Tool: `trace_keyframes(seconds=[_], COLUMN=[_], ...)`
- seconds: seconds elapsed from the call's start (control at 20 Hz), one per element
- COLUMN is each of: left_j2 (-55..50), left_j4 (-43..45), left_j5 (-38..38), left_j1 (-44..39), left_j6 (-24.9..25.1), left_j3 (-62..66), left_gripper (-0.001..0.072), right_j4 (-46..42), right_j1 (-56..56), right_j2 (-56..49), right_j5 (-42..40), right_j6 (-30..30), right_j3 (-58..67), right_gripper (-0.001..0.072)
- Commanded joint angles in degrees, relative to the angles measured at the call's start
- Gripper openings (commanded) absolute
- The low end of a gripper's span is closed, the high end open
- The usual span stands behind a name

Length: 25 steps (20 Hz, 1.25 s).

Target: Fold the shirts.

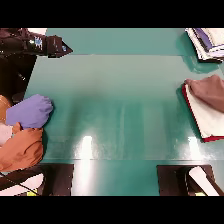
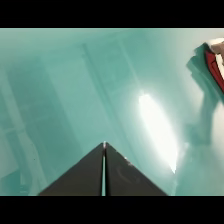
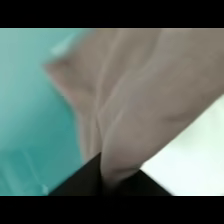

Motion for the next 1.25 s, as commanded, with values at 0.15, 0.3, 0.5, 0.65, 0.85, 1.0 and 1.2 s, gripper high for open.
trace_keyframes(seconds=[0.15, 0.3, 0.5, 0.65, 0.85, 1.0, 1.2], left_j2=[0.04, 0.04, 0.07, 0.07, 0.07, 0.07, 0.07], left_j4=[-0.02, -0.02, -0.11, -0.09, -0.09, -0.09, -0.09], left_j5=[-0.37, -1.20, -1.73, 0.39, 2.47, 3.54, 3.52], left_j1=[-0.02, -0.02, -0.02, -0.02, -0.02, -0.02, -0.02], left_j6=[1.49, 1.46, 1.40, 1.40, 1.40, 1.40, 1.40], left_j3=[-0.02, -0.02, -0.02, -0.02, -0.02, -0.02, -0.02], left_gripper=[0.0022, 0.0022, 0.0022, 0.0022, 0.0022, 0.0022, 0.0022], right_j4=[-5.46, 2.64, 8.24, 7.39, 7.15, 7.08, 7.10], right_j1=[-7.63, -4.39, 10.97, 26.10, 41.66, 48.52, 50.38], right_j2=[4.90, 4.90, 4.87, 4.87, 4.81, 4.72, 4.74], right_j5=[1.77, 3.08, 1.73, -1.09, -5.77, -6.95, -7.04], right_j6=[0.92, 0.90, 0.87, 0.87, 0.83, -0.85, -0.85], right_j3=[-9.94, -6.71, -1.99, 0.17, 0.90, 0.87, 0.87], right_gripper=[0.0694, 0.0693, 0.0692, 0.0498, 0.0117, 0.0018, 0.0018])
